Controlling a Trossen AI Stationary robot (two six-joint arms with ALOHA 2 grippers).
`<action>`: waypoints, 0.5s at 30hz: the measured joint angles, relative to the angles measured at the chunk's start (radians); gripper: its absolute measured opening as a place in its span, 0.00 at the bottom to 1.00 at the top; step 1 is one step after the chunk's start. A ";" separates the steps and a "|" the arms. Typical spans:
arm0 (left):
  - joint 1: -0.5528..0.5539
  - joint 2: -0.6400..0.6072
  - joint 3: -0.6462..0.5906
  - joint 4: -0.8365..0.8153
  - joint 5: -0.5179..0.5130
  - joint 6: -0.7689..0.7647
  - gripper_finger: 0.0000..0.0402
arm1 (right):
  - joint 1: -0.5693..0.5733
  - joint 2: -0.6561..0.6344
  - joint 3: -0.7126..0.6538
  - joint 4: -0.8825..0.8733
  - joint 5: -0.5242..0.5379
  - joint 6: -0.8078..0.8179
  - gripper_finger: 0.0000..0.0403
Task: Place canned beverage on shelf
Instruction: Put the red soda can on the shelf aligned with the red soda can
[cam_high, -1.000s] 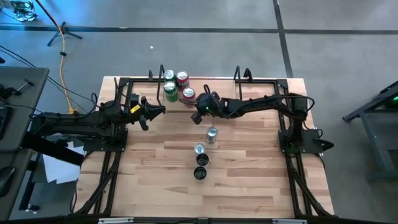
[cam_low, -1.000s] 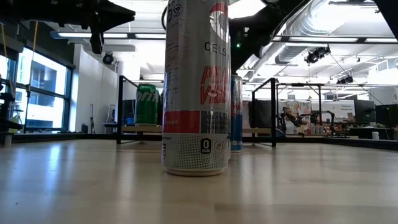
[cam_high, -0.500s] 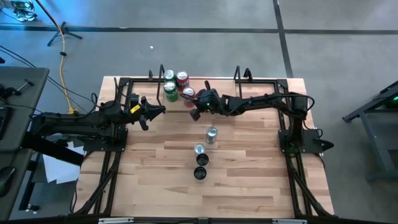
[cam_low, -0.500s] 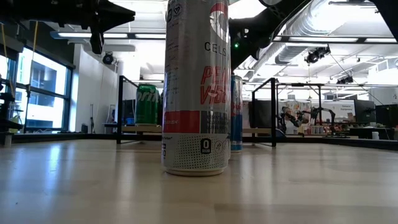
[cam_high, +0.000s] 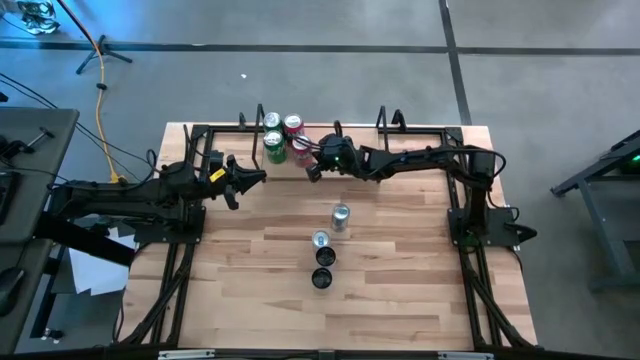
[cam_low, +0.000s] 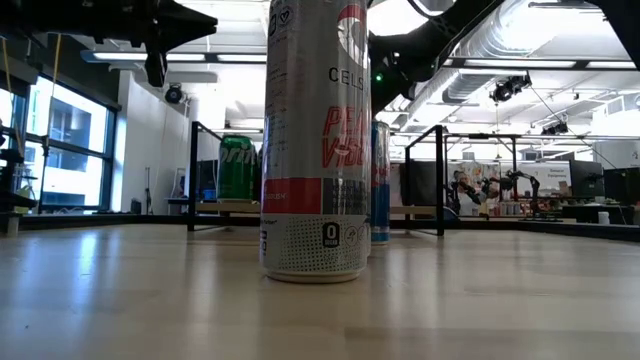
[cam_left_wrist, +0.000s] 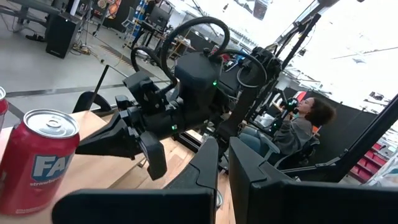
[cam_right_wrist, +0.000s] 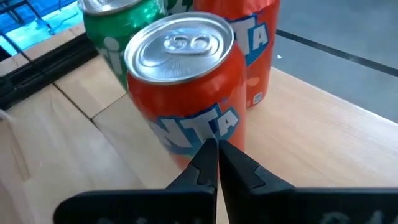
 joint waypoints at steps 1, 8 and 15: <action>0.000 0.000 0.000 0.000 0.000 0.000 0.00 | -0.002 0.000 0.000 0.003 0.000 -0.001 0.00; 0.000 0.000 0.000 0.000 0.000 -0.002 0.00 | -0.003 -0.011 0.000 -0.057 -0.031 -0.029 0.00; 0.000 0.000 0.000 0.000 0.009 -0.003 0.00 | -0.001 -0.021 0.000 -0.097 -0.084 -0.023 0.00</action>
